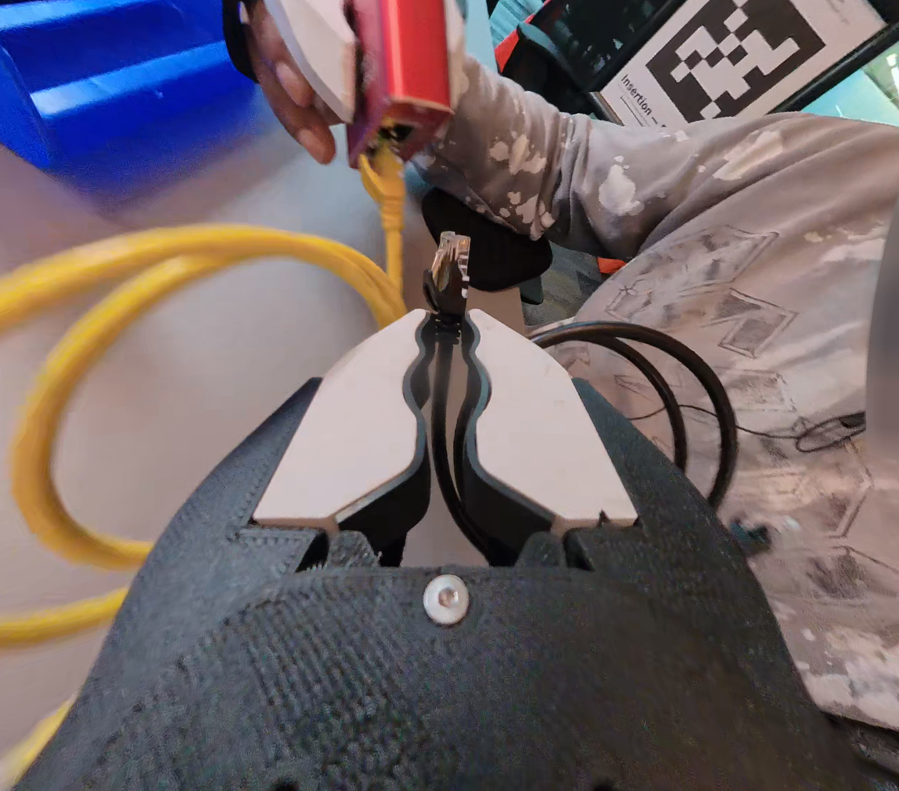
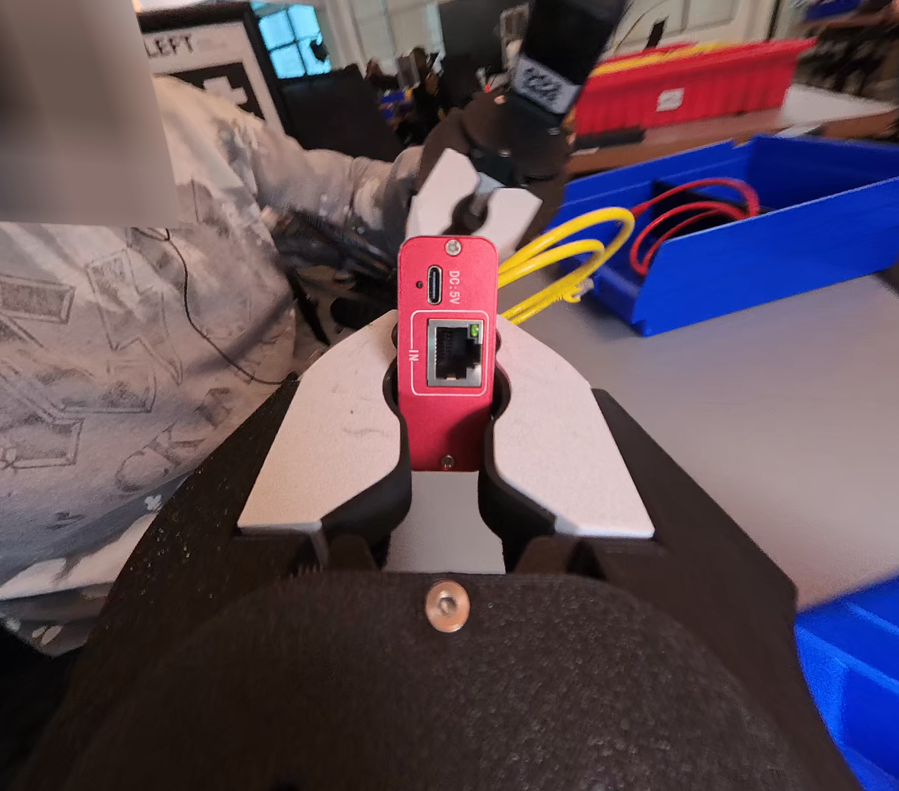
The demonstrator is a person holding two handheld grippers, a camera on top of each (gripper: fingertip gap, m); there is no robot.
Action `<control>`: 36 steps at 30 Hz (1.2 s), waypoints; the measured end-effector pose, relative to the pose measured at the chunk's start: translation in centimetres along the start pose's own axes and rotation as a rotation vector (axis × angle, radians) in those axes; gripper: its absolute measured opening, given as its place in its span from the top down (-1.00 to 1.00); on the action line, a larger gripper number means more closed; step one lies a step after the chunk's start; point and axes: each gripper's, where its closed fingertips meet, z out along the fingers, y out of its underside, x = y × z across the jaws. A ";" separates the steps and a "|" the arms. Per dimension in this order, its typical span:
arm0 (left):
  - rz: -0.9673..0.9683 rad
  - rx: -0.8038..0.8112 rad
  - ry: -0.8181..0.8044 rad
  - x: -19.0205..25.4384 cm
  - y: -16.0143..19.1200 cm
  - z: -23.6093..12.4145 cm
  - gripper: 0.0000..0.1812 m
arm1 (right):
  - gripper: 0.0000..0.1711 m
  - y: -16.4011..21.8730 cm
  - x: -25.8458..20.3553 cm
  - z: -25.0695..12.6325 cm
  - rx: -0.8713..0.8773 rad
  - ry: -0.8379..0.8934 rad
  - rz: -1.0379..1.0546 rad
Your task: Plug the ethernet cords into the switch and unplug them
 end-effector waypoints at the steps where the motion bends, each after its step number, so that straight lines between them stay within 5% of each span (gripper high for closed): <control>1: -0.012 -0.009 0.003 -0.3 0.0 0.5 0.88 | 0.67 0.4 -0.1 0.4 -0.020 -0.007 0.004; 6: -0.042 -0.005 -0.013 -1.5 -0.3 1.1 0.88 | 0.67 1.9 -0.1 1.6 -0.083 -0.034 0.029; 14: -0.219 0.011 0.206 -0.8 0.1 1.5 0.88 | 0.67 2.1 -0.5 1.9 -0.066 -0.081 0.048; 36: -0.099 0.184 -0.039 -3.6 -1.7 0.0 0.89 | 0.67 1.8 1.4 1.5 -0.072 0.063 0.051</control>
